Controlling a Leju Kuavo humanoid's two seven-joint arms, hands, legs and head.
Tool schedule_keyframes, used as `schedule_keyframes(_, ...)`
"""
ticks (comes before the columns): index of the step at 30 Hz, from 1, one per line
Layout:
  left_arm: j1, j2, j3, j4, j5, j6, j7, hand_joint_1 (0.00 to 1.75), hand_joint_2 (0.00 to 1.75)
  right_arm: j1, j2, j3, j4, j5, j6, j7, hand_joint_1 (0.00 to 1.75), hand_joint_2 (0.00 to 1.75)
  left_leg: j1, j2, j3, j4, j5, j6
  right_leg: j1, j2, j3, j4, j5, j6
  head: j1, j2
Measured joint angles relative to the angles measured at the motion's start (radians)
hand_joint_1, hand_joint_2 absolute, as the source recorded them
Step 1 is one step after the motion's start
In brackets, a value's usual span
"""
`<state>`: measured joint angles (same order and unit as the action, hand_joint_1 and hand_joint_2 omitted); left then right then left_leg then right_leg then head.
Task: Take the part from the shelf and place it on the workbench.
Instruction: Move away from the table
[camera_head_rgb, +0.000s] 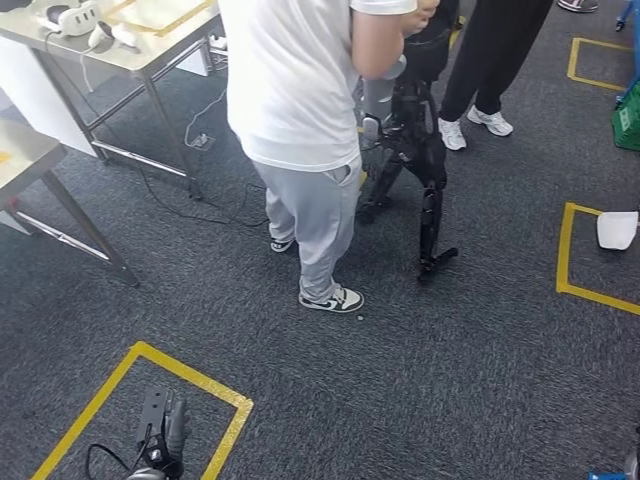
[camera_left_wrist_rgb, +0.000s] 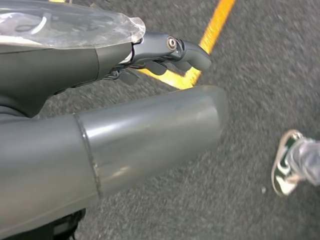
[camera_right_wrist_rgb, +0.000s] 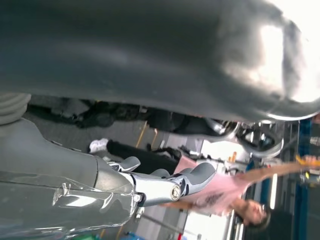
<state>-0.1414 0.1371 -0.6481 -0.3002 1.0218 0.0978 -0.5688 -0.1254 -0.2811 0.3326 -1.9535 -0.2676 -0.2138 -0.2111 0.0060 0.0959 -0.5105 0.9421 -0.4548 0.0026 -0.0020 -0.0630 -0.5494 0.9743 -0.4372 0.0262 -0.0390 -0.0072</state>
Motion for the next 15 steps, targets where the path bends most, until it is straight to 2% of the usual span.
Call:
schedule_keyframes(1, 0.000, 0.000, 0.000, 0.000, 0.000, 0.000, 0.000, 0.00, 0.00, -0.001, 0.000, 0.000, 0.000, 0.000, 0.000, 0.000, 0.00, 0.00, -0.003, 0.010, 0.001, 0.000, -0.002, -0.004, 0.004, -0.005, 0.007, -0.015, -0.002, -0.006, -0.001, 0.000)
schedule_keyframes(3, -0.002, 0.000, 0.000, 0.000, -0.001, 0.000, 0.000, 0.00, 0.00, 0.001, 0.000, -0.001, -0.001, 0.000, 0.000, 0.000, 0.00, 0.00, -0.003, 0.028, 0.003, 0.000, -0.005, -0.013, 0.004, 0.019, 0.006, -0.019, 0.001, -0.018, -0.002, 0.000)
schedule_keyframes(4, -0.003, -0.001, 0.000, 0.000, -0.001, 0.000, 0.000, 0.00, 0.00, 0.002, 0.000, -0.002, -0.002, 0.001, 0.000, 0.000, 0.00, 0.00, -0.001, 0.017, 0.001, 0.010, -0.015, -0.019, 0.003, 0.031, 0.006, -0.022, 0.004, -0.024, -0.003, 0.000)
schedule_keyframes(5, -0.004, -0.001, 0.000, 0.000, -0.002, 0.000, 0.000, 0.00, 0.00, 0.002, 0.000, -0.003, -0.004, 0.002, 0.000, 0.000, 0.00, 0.00, 0.001, -0.005, -0.010, 0.037, -0.034, -0.023, 0.001, 0.042, 0.007, -0.026, 0.008, -0.031, -0.005, 0.000)
schedule_keyframes(6, -0.005, -0.001, 0.000, 0.000, -0.002, 0.000, 0.000, 0.00, 0.00, 0.002, 0.000, -0.004, -0.006, 0.002, 0.000, 0.000, 0.00, 0.00, 0.003, -0.035, -0.033, 0.089, -0.064, -0.027, -0.001, 0.052, 0.008, -0.029, 0.011, -0.036, -0.008, 0.000)
schedule_keyframes(7, -0.004, -0.001, 0.000, 0.000, -0.003, 0.000, 0.000, 0.00, 0.00, 0.002, 0.000, -0.004, -0.007, 0.002, 0.000, 0.000, 0.00, 0.00, 0.004, -0.065, -0.066, 0.159, -0.097, -0.028, -0.001, 0.062, 0.006, -0.029, 0.012, -0.039, -0.012, 0.000)
schedule_keyframes(8, -0.002, -0.001, 0.000, 0.000, -0.003, 0.000, 0.000, 0.00, 0.00, 0.002, 0.000, -0.004, -0.007, 0.002, 0.000, 0.000, 0.00, 0.00, 0.004, -0.080, -0.105, 0.236, -0.129, -0.029, -0.001, 0.073, 0.005, -0.029, 0.012, -0.041, -0.014, 0.000)
schedule_keyframes(9, 0.000, -0.001, 0.000, 0.000, -0.003, 0.000, 0.000, 0.00, 0.00, 0.003, 0.000, -0.004, -0.007, 0.002, 0.000, 0.001, 0.00, 0.00, 0.004, -0.087, -0.140, 0.298, -0.147, -0.029, 0.000, 0.086, 0.005, -0.029, 0.012, -0.042, -0.016, 0.000)
schedule_keyframes(10, 0.002, -0.001, 0.000, 0.000, -0.003, 0.000, 0.000, 0.00, 0.00, 0.004, 0.000, -0.004, -0.007, 0.002, 0.000, 0.001, 0.00, 0.00, 0.004, -0.090, -0.160, 0.328, -0.146, -0.028, 0.001, 0.100, 0.004, -0.029, 0.013, -0.043, -0.016, 0.000)
schedule_keyframes(11, 0.002, -0.001, 0.000, 0.000, -0.003, 0.000, 0.000, 0.00, 0.00, 0.004, 0.000, -0.004, -0.007, 0.003, 0.000, 0.001, 0.00, 0.00, 0.003, -0.092, -0.161, 0.315, -0.125, -0.026, 0.001, 0.115, 0.005, -0.028, 0.013, -0.043, -0.017, 0.000)
schedule_keyframes(12, 0.002, -0.001, 0.000, 0.000, -0.003, 0.000, 0.000, 0.00, 0.00, 0.005, 0.000, -0.004, -0.008, 0.003, 0.000, 0.002, 0.00, 0.00, 0.003, -0.096, -0.142, 0.265, -0.088, -0.023, 0.001, 0.129, 0.006, -0.028, 0.013, -0.043, -0.017, 0.000)
schedule_keyframes(14, 0.001, 0.001, 0.000, 0.000, -0.004, 0.000, 0.000, 0.00, 0.00, 0.005, 0.000, -0.005, -0.008, 0.007, 0.000, 0.002, 0.00, 0.00, 0.005, -0.132, -0.075, 0.109, -0.010, -0.014, 0.003, 0.154, 0.005, -0.025, 0.012, -0.041, -0.018, 0.000)
schedule_keyframes(15, 0.000, 0.002, 0.000, 0.000, -0.005, 0.001, 0.000, 0.00, 0.00, 0.005, 0.000, -0.005, -0.008, 0.009, 0.000, 0.003, 0.00, 0.00, 0.006, -0.149, -0.050, 0.053, 0.010, -0.011, 0.003, 0.166, 0.003, -0.024, 0.012, -0.037, -0.018, 0.000)
